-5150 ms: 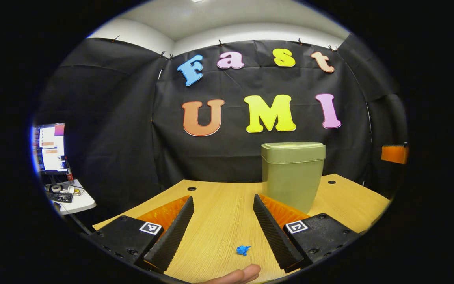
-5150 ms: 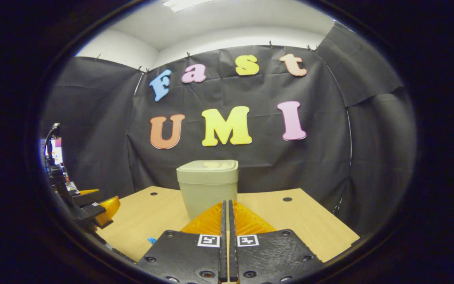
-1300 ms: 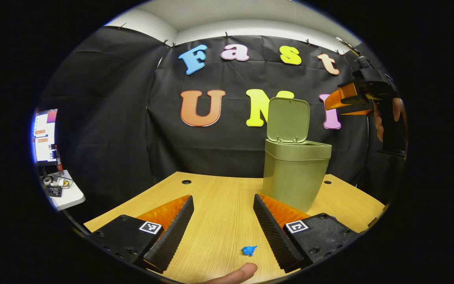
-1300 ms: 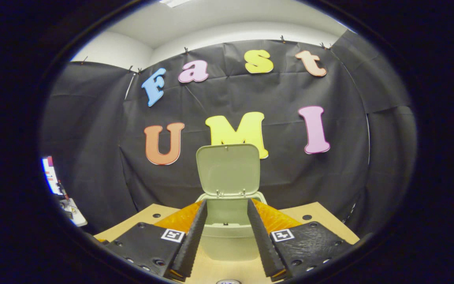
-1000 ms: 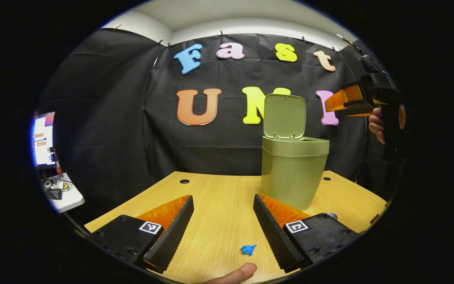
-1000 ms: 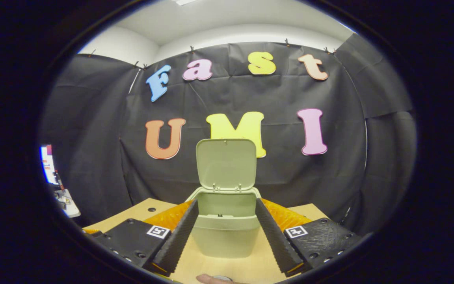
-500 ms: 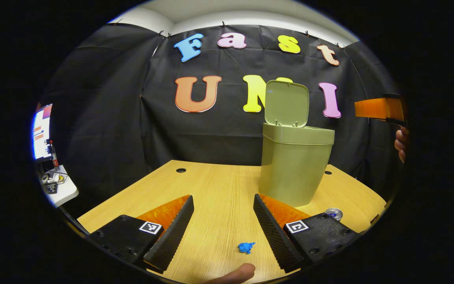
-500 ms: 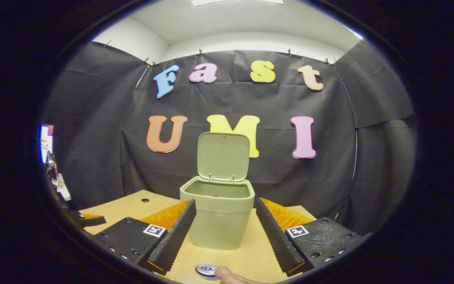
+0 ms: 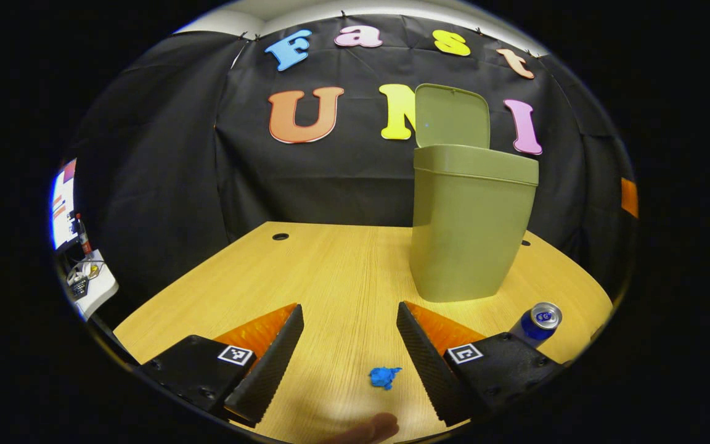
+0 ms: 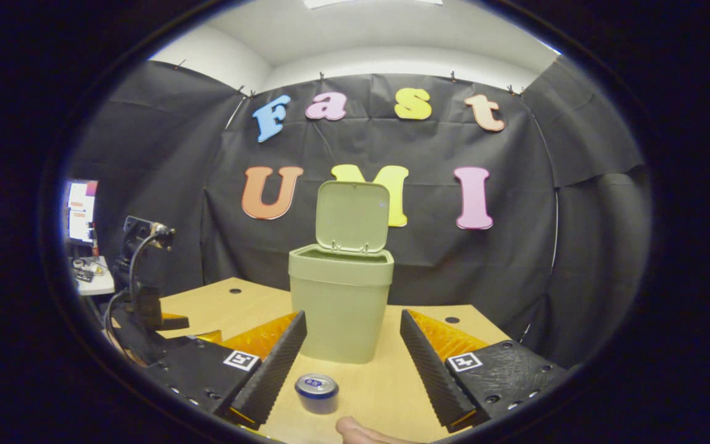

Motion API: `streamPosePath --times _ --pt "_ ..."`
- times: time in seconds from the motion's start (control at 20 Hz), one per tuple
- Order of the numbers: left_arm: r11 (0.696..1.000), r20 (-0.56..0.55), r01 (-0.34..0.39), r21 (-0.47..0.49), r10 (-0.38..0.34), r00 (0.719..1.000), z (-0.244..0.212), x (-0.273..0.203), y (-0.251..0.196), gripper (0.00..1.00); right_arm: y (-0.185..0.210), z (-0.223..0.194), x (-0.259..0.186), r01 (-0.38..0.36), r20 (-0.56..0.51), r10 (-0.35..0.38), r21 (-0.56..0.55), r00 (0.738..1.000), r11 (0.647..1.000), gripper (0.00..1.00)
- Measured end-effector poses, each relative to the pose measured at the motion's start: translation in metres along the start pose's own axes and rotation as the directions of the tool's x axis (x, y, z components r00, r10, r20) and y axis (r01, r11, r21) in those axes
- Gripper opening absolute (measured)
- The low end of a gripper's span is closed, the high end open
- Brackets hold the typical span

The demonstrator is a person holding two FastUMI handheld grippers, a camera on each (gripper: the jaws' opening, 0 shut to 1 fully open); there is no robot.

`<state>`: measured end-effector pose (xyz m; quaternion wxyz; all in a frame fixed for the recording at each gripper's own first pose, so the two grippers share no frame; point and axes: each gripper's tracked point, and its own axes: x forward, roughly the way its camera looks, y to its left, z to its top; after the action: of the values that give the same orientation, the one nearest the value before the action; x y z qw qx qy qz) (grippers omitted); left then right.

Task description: Press the lid of the desktop garbage bin to open it, pick up the crumpled paper on the desktop and throw it into the bin, then pick up the pop can on the desktop and drop it into the bin, and finally close the garbage bin lid.

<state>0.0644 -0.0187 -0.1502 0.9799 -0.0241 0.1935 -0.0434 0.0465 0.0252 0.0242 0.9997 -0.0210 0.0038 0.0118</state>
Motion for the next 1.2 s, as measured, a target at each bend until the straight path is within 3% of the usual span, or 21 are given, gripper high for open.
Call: streamPosePath --times 0.25,0.65,0.95,1.1,1.2 --pt "1.0 -0.085 0.019 0.004 -0.018 0.996 -0.029 0.002 -0.019 0.99 -0.014 -0.029 -0.026 0.004 0.016 -0.003 -0.056 1.0 0.998 0.95" --pt "0.997 -0.168 0.068 0.049 -0.059 0.984 -0.064 0.0 -0.042 0.99 -0.033 -0.02 -0.033 0.027 0.035 -0.027 -0.004 0.999 1.0 0.95" --pt "0.996 -0.258 0.054 0.078 -0.032 0.966 -0.09 0.01 -0.037 0.99 -0.036 -0.027 -0.027 0.045 0.01 -0.045 0.009 0.999 0.999 0.95" --pt "0.996 -0.302 0.092 0.01 -0.085 0.95 -0.101 0.015 -0.046 0.95 -0.035 -0.03 -0.027 0.035 -0.007 -0.035 0.032 0.999 0.999 0.95" --pt "0.994 -0.341 0.101 -0.034 -0.107 0.934 -0.112 0.016 -0.048 0.84 -0.039 -0.029 -0.027 0.046 -0.005 -0.046 0.027 0.999 0.999 0.98"
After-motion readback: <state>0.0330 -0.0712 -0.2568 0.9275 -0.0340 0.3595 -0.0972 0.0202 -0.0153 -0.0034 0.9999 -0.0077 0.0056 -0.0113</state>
